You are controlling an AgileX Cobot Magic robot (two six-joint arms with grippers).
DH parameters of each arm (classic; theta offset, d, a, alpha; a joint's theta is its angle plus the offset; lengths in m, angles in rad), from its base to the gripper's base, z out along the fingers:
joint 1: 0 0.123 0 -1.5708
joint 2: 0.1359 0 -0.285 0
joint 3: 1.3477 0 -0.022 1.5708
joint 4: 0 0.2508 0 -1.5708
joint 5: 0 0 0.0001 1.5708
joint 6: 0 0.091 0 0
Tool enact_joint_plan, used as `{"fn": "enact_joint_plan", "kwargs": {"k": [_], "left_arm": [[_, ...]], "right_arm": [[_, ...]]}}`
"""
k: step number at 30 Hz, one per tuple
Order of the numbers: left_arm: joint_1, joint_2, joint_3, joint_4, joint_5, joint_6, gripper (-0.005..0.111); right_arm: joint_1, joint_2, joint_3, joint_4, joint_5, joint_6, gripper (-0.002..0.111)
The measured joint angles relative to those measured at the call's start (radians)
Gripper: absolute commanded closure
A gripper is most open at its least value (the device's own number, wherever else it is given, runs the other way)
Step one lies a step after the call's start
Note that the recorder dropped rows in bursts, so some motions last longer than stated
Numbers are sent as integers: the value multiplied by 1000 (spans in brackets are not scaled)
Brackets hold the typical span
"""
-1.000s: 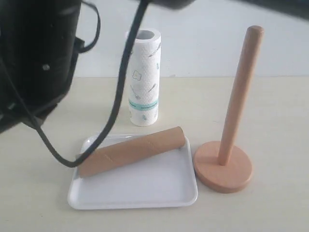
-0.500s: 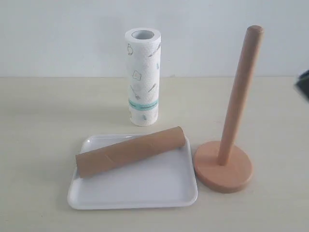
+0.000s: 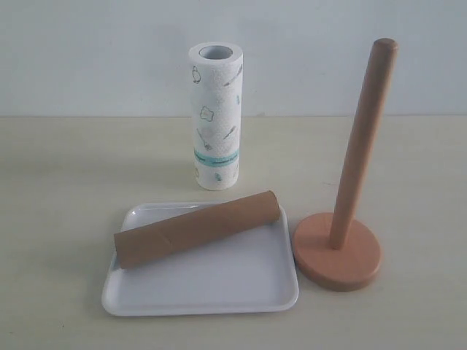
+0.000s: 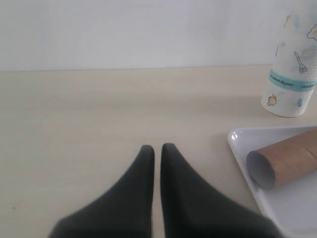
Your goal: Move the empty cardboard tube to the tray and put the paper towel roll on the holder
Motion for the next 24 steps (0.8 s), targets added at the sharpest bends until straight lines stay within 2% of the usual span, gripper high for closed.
{"fn": "enact_joint_plan", "kwargs": {"k": [4,8,11,14,16,19,22,24], "left_arm": [[0,0,0,0,0,0,103],[0,0,0,0,0,0,103],[0,0,0,0,0,0,103],[0,0,0,0,0,0,103],[0,0,0,0,0,0,103],[0,0,0,0,0,0,103],[0,0,0,0,0,0,103],[0,0,0,0,0,0,103]], "right_arm": [[-1,-38,0,0,0,4,108],[-113,-67,5,-7,0,14,108],[-323,-68,31,-40,-15,38,108],[-578,-77,105,-52,-144,46,108],[-761,-88,177,-36,-308,48,108],[-974,-105,297,7,-564,46,108],[-1129,-109,392,36,-781,46,108],[-1194,-109,430,67,-878,46,108]]}}
